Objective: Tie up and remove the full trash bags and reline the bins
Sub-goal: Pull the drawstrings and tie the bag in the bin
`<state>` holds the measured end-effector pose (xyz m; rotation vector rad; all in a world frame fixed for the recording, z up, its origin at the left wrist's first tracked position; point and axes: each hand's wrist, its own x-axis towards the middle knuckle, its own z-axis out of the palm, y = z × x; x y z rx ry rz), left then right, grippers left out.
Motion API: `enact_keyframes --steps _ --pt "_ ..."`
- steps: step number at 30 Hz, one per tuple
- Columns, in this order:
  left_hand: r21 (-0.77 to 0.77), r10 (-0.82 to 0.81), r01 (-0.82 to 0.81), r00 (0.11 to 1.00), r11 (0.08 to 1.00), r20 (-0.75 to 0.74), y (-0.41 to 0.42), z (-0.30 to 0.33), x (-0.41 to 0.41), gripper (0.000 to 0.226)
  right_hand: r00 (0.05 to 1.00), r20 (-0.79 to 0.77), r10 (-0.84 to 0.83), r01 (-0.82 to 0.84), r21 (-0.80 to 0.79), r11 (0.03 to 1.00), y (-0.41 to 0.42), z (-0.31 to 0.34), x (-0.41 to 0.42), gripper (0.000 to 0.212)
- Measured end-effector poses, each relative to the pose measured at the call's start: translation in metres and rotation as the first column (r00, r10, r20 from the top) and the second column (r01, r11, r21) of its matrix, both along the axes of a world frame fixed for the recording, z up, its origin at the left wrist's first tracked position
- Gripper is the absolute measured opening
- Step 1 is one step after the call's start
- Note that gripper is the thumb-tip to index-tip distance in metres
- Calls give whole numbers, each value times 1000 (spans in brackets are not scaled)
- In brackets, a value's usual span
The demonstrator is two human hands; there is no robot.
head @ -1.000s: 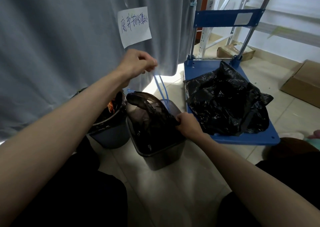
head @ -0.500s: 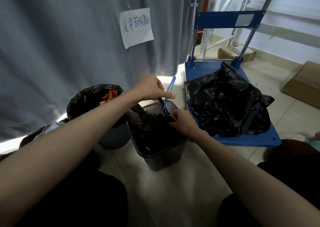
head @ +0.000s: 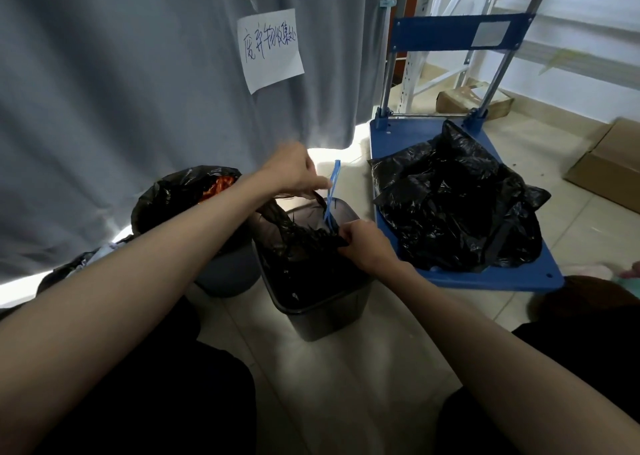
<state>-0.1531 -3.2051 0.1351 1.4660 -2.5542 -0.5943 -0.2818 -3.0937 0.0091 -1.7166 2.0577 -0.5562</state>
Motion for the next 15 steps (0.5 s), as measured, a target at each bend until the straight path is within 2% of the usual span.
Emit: enact_keyframes --steps 3,5,9,15 --pt "107 -14 -4 985 994 170 4 -15 4 62 1000 -2 -13 13 -22 1000 0 3 -1 42" --pt "94 -27 11 984 995 175 13 -30 2 67 1000 5 -22 23 -26 999 0 5 0 41" --pt "-41 -52 52 999 998 -5 21 -45 -8 36 1000 20 -12 13 -54 998 2 7 2 43" --pt "1 -83 83 990 997 -117 7 -35 -6 16 1000 16 -4 5 -46 999 2 7 -2 43"
